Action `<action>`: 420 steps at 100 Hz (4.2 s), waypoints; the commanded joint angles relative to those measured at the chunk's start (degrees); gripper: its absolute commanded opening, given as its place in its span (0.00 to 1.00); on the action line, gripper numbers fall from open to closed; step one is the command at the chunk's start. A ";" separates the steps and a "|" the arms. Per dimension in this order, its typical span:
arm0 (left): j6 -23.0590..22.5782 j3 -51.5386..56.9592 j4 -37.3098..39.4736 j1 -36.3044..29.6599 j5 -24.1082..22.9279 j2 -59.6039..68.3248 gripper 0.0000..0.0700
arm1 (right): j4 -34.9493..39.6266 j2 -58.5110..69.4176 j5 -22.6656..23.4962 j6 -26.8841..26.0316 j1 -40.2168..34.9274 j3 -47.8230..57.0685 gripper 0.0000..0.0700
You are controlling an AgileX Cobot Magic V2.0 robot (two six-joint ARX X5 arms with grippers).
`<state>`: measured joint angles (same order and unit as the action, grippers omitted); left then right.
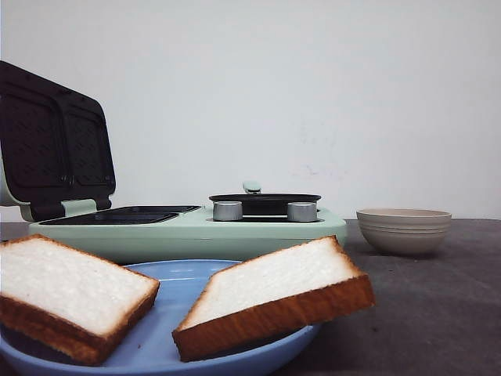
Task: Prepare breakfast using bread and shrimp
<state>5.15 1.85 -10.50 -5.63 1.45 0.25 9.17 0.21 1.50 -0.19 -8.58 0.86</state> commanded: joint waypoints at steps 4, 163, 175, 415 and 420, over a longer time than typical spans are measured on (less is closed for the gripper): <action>0.11 -1.05 -0.22 -0.04 0.02 -0.09 0.04 | -0.59 0.00 0.00 0.42 -0.07 -0.13 0.00; 0.11 -1.05 -0.22 -0.04 0.02 -0.09 0.04 | -0.59 0.02 -0.02 0.24 -0.07 -0.13 0.00; 0.09 -1.05 -0.22 -0.04 0.04 -0.09 0.04 | -0.59 0.00 -0.02 0.24 -0.07 -0.13 0.00; 20.61 31.41 -29.42 -0.04 17.92 29.31 0.02 | 16.98 29.22 7.54 -21.94 -0.02 26.27 0.00; 20.65 31.41 -29.57 -0.04 18.08 29.29 0.02 | 17.11 29.18 7.69 -21.97 -0.02 26.27 0.00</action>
<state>26.41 32.67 -40.47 -5.65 19.38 29.30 26.55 29.30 9.02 -21.47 -8.56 26.59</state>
